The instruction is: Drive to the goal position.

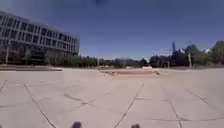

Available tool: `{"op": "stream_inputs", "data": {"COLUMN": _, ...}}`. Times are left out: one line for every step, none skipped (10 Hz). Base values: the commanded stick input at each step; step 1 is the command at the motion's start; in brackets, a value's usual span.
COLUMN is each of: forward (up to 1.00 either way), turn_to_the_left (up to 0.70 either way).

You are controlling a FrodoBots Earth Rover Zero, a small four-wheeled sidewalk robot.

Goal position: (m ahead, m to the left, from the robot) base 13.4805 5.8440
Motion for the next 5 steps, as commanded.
{"op": "stream_inputs", "data": {"forward": 0.85, "turn_to_the_left": 0.02}}
{"op": "stream_inputs", "data": {"forward": 0.85, "turn_to_the_left": 0.02}}
{"op": "stream_inputs", "data": {"forward": 0.85, "turn_to_the_left": 0.02}}
{"op": "stream_inputs", "data": {"forward": 0.85, "turn_to_the_left": 0.02}}
{"op": "stream_inputs", "data": {"forward": 0.85, "turn_to_the_left": 0.02}}
